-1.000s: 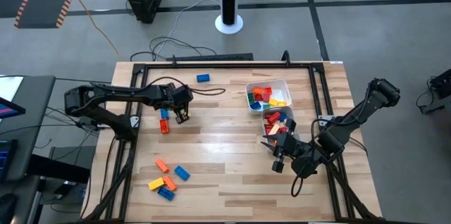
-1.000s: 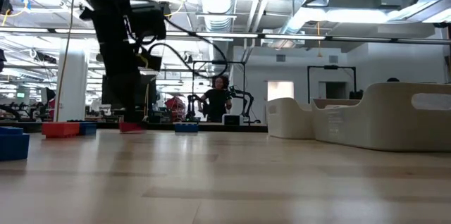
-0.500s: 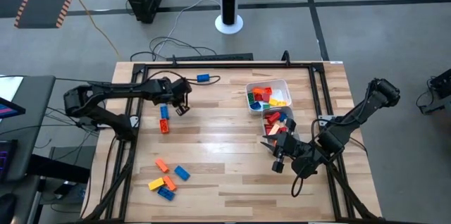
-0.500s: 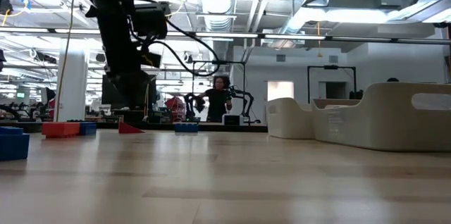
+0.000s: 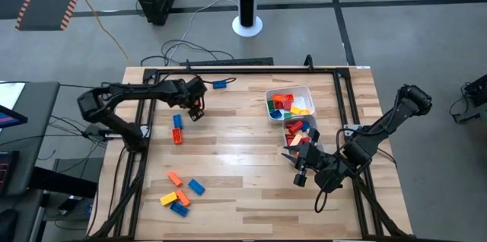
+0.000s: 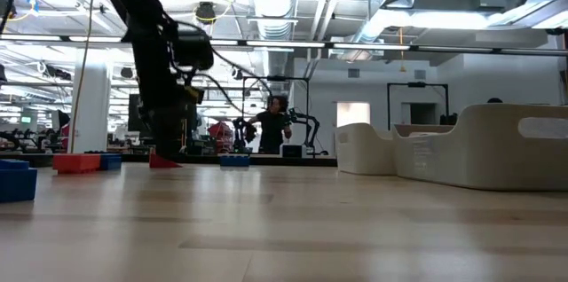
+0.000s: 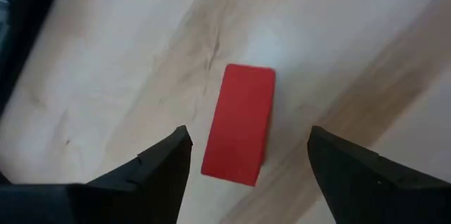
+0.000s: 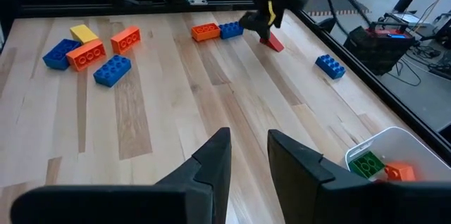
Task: Sort blocks by size
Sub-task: Put the large red wooden block into the gray bin
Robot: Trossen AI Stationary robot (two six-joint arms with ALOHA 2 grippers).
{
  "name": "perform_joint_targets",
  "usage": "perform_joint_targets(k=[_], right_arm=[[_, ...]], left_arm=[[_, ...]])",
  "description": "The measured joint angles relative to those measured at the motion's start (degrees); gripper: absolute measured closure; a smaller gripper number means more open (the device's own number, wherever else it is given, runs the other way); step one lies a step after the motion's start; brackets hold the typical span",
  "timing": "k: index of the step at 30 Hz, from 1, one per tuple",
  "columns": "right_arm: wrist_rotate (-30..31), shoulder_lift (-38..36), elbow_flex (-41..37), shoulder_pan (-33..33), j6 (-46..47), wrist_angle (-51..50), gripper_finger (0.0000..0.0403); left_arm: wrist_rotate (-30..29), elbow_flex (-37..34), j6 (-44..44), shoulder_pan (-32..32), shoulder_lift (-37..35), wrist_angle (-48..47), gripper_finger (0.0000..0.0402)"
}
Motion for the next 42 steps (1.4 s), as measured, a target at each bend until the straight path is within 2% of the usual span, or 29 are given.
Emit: perform_joint_targets(k=[8,15,21,24,30,33,37,42], right_arm=[[0.0,0.0,0.0,0.5,-0.4,0.0,0.0280],[0.0,0.0,0.0,0.5,-0.6,0.0,0.0280],[0.0,0.0,0.0,0.4,-0.6,0.0,0.0280],[0.0,0.0,0.0,0.2,-0.7,0.0,0.0280],[0.0,0.0,0.0,-0.7,-1.3,-0.1,0.0280],[0.0,0.0,0.0,-1.3,-1.4,-0.2,0.0280],[0.0,0.3,0.0,-1.6,-1.3,-0.2,0.0280],[-3.1,0.4,0.0,-2.1,-0.1,-0.5,0.0280]], left_arm=[[0.0,0.3,0.7,2.0,6.4,0.1,0.0163],[1.1,0.3,2.1,1.7,6.7,-0.3,0.0280],[1.6,2.0,2.0,0.1,7.1,-1.8,0.0279],[5.1,4.6,1.8,-2.7,7.3,-1.1,0.0279],[13.5,7.5,0.7,-9.4,7.2,7.6,0.0279],[15.2,9.2,0.0,-14.0,7.6,12.1,0.0279],[15.0,13.5,0.3,-18.8,10.9,12.8,0.0279],[16.3,19.8,0.6,-23.1,16.6,15.2,0.0279]])
